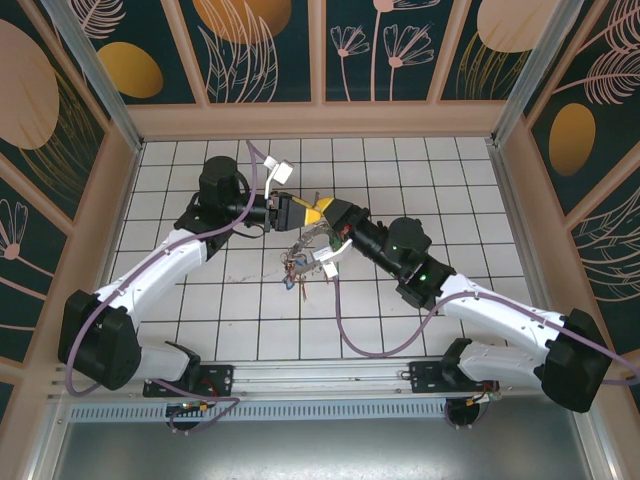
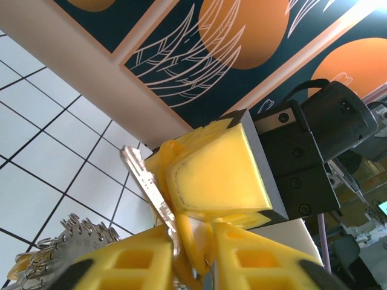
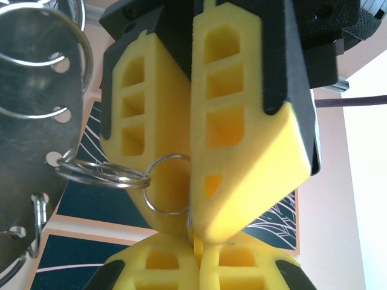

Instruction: Put the keys on the keyring

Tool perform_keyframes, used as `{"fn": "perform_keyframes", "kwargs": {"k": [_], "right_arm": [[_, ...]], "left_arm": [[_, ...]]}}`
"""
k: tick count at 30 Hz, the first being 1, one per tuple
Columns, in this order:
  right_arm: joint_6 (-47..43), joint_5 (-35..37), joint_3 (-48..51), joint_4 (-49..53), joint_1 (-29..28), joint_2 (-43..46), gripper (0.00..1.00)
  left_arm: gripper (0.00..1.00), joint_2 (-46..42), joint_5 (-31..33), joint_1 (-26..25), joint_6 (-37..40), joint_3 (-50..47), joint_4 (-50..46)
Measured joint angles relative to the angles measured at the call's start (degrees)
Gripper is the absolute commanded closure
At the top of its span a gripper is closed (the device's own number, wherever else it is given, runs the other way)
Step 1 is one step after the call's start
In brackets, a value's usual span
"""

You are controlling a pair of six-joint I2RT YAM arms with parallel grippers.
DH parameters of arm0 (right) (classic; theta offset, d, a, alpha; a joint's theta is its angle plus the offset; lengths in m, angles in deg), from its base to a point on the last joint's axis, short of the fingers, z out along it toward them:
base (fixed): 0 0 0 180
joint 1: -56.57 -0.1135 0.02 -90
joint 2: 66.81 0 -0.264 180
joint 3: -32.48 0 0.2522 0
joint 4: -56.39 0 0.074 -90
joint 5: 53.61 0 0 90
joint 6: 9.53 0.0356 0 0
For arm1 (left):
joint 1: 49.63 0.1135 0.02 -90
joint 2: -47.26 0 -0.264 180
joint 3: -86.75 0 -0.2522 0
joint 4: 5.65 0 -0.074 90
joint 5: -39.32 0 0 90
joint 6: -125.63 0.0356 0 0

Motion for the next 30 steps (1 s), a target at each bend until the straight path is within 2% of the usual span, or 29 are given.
{"fn": "perform_keyframes", "kwargs": {"k": [3, 8, 15, 20, 24, 30], "right_arm": [[-0.07, -0.02, 0.0, -0.42, -0.02, 0.24, 1.0], [-0.24, 0.07, 0.0, 0.02, -0.02, 0.26, 0.98], [0.48, 0.63, 0.0, 2.49, 0.0, 1.36, 0.71], [2.29, 1.64, 0.0, 4.37, 0.59, 3.21, 0.6], [4.72, 2.1, 0.02, 6.23, 2.36, 4.42, 0.56], [14.95, 1.07, 0.0, 10.84, 6.91, 7.3, 0.49]], "left_arm": [[0.99, 0.07, -0.7, 0.09, 1.16, 1.25, -2.78], [1.0, 0.07, -0.02, 0.09, 5.2, 2.27, -6.71], [1.0, -0.2, 3.56, -0.09, 11.8, 2.27, -8.09], [1.0, -1.57, 8.87, 0.09, 16.35, 2.14, -7.87], [1.0, -3.91, 12.72, 0.09, 20.2, -0.13, -5.31], [1.0, -8.17, 17.86, 0.09, 27.04, -3.1, -2.14]]}}
